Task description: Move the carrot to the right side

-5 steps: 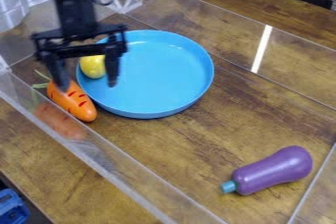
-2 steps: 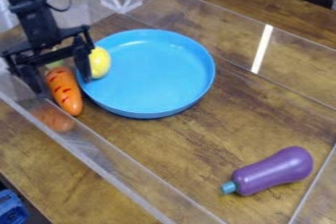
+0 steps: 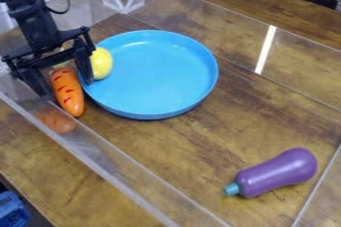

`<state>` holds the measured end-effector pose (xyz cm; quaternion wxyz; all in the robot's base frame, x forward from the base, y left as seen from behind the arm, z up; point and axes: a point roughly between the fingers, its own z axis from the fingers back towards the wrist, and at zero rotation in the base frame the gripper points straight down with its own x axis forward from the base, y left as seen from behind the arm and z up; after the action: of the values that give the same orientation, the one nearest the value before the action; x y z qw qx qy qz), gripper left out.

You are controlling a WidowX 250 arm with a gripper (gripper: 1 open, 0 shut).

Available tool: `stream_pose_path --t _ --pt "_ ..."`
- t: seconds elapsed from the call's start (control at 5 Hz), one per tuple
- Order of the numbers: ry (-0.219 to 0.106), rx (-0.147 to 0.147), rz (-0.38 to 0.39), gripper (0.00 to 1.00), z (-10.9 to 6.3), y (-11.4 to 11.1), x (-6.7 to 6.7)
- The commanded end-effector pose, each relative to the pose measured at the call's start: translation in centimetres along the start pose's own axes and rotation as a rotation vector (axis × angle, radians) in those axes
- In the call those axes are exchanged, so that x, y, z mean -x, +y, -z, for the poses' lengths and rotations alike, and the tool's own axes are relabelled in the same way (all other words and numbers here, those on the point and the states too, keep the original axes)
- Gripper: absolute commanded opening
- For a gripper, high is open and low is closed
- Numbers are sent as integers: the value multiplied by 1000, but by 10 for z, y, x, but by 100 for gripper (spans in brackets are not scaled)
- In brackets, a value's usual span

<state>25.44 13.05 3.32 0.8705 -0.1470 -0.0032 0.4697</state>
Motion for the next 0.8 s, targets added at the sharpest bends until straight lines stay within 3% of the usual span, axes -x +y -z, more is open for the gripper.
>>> stream_pose_path --t 0.0,0.2,0.4,0.6 --pt "-43 29 -7 100 -10 1 -9" --pt "-46 44 1 100 -10 1 -11" --pt "-48 47 1 0 -9 -1 -12" --pt "-46 45 19 0 -11 -4 -11"
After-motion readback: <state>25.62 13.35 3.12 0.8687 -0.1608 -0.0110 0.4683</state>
